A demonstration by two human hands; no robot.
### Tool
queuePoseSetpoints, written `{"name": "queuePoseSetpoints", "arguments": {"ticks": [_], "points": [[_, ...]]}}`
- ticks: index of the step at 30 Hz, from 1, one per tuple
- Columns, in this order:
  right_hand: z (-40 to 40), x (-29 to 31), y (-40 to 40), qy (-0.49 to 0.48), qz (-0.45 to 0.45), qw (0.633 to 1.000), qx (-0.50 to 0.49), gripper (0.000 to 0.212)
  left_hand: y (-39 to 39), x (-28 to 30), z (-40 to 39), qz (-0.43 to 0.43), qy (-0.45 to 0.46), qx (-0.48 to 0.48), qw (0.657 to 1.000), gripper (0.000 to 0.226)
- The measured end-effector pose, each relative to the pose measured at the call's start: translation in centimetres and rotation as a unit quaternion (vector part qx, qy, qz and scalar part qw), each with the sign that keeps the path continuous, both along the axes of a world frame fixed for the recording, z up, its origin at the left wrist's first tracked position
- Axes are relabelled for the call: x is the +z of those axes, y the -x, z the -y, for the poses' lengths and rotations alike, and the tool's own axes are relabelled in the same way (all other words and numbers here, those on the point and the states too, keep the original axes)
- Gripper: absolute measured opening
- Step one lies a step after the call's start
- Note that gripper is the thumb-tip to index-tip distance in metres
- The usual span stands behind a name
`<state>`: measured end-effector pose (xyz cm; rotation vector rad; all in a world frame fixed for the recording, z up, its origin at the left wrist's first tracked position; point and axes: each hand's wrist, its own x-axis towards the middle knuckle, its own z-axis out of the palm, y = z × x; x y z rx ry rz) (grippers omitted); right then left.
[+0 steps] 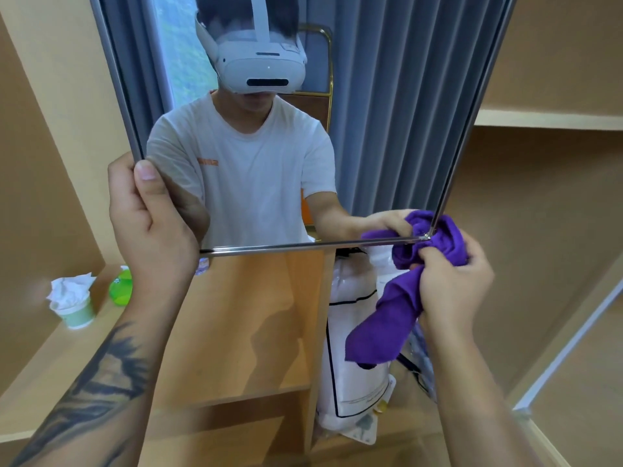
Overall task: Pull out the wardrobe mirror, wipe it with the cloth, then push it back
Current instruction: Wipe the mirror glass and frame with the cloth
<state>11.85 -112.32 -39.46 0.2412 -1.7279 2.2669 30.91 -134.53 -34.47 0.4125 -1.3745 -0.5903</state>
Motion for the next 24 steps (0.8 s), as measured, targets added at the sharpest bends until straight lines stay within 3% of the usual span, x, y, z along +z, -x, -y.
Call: {"name": "queuePoseSetpoints", "arguments": {"ticks": [3,6,10,12,14,19,24], "points": [[0.2,-0.1,-0.7,-0.046,-0.042,0.997,-0.039,0.053,0.2,-0.1,0.1,-0.005,0.001,0.005,1.000,0.033],[0.7,-0.9,-1.3,-0.048,-0.033,0.998,-0.038,0.046,0.2,-0.4,0.3,-0.005,0.002,0.006,1.000,0.033],[1.6,-0.8,-2.1,0.009,0.046,0.995,0.091,0.020,0.2,-0.3,-0.5,-0.024,0.019,-0.021,0.999,0.035],[1.4,-0.4,-2.1,0.057,0.095,0.982,0.151,0.018,0.3,-0.2,-1.0,-0.027,0.023,-0.033,0.999,0.036],[0.4,0.1,-1.7,0.062,0.106,0.982,0.141,0.022,0.3,0.0,-1.3,-0.028,0.015,-0.039,0.999,0.036],[-1.5,1.4,-0.6,-0.092,-0.034,0.995,-0.005,0.056,0.2,-0.2,-0.6,-0.015,-0.002,-0.005,1.000,0.032],[-2.4,1.7,-0.6,-0.149,-0.093,0.984,-0.039,0.062,0.6,-0.1,0.4,0.002,-0.019,0.013,1.000,0.024]]}}
